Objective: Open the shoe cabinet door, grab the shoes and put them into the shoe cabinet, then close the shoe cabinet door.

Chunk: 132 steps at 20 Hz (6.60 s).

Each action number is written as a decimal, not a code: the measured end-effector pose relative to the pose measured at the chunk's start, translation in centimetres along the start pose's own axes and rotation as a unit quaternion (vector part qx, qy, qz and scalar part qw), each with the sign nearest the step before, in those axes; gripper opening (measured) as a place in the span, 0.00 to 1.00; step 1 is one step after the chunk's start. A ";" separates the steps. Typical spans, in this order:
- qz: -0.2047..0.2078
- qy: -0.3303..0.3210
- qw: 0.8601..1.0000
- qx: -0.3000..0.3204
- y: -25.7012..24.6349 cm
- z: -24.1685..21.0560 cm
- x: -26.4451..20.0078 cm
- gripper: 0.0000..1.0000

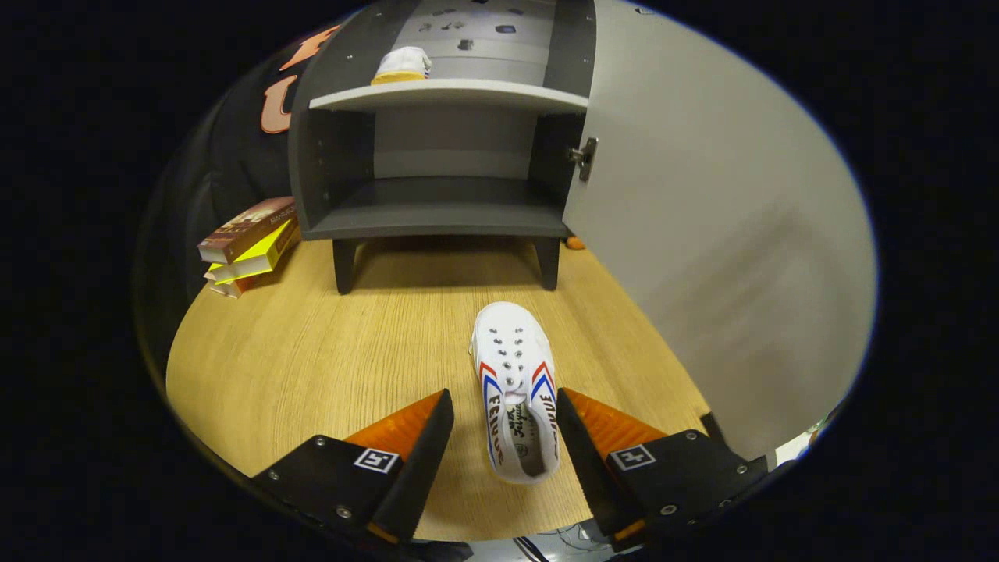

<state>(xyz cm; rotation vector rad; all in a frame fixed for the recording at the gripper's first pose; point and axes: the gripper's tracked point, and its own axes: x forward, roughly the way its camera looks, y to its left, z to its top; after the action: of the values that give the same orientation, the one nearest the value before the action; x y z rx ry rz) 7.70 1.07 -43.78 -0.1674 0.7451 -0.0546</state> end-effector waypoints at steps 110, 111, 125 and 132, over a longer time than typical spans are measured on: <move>-0.153 -0.266 0.951 0.039 -29.8 25.8 -37.0 0.95; -0.151 -0.264 0.952 0.039 -30.1 25.9 -36.0 0.95; -0.003 -0.270 0.960 0.066 -22.9 26.1 -34.7 0.90; 0.046 -0.280 0.958 0.047 -16.5 27.0 -34.9 0.90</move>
<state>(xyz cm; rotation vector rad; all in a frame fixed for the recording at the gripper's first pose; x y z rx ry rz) 0.58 -7.81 1.98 -0.0512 0.1819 0.0455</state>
